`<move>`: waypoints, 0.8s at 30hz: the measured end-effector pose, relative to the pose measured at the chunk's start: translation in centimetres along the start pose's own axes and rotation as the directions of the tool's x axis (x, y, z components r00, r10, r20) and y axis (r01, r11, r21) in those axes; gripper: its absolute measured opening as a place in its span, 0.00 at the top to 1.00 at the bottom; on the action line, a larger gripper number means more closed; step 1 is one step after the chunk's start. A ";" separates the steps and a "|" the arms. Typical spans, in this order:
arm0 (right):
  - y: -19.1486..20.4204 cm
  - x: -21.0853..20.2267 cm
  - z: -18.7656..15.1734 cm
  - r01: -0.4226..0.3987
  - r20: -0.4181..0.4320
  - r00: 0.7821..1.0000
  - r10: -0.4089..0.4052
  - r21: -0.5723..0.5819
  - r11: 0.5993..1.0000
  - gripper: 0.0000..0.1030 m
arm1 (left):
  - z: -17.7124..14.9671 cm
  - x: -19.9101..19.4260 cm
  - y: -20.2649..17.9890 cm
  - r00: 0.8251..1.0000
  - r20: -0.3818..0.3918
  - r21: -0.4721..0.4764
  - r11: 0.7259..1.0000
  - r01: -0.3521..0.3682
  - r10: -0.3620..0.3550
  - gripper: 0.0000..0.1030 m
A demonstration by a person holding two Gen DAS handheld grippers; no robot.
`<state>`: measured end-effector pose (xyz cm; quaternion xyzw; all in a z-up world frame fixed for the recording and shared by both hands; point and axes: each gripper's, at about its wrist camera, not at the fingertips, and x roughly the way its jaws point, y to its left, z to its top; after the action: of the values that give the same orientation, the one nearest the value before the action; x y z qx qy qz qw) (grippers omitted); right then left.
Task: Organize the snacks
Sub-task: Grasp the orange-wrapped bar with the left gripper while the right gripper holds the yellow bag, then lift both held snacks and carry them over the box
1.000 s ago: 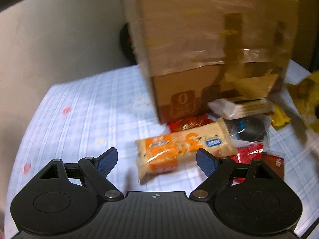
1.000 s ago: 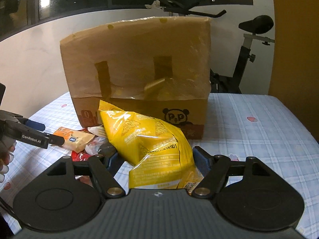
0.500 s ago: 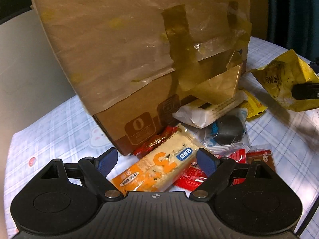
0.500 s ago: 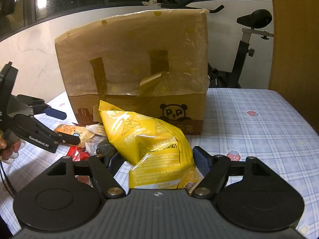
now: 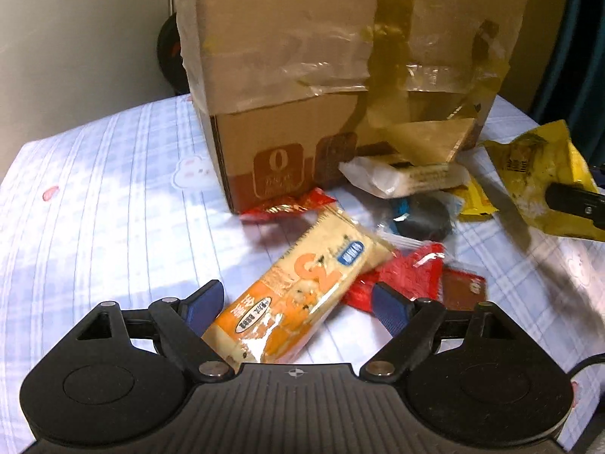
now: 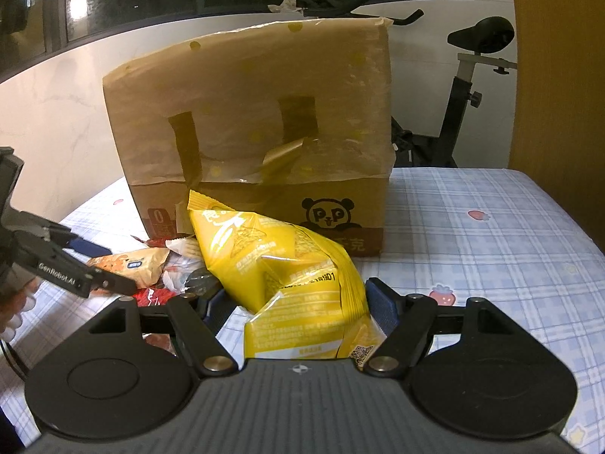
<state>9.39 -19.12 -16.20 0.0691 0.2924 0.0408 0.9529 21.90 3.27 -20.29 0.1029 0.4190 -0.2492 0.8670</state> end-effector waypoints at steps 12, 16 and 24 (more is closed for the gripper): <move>0.1 0.0 0.0 -0.001 -0.002 1.000 0.001 -0.007 1.000 0.27 | 0.5 0.5 -0.8 0.999 -0.025 0.016 0.999 0.044 -0.044 0.45; 0.1 0.0 0.0 -0.004 0.000 1.000 0.004 -0.008 1.000 0.27 | 0.6 1.0 -1.1 0.999 -0.002 0.027 0.999 0.033 -0.033 0.46; 0.0 -0.1 -0.1 -0.007 0.005 1.000 0.007 -0.002 1.000 0.27 | -1.3 -1.7 -1.2 0.998 0.057 -0.081 0.996 0.041 -0.037 0.53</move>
<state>9.28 -19.12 -16.22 0.0694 0.2896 0.0440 0.9536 19.47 3.31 -19.78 0.0521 0.4066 -0.2514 0.8768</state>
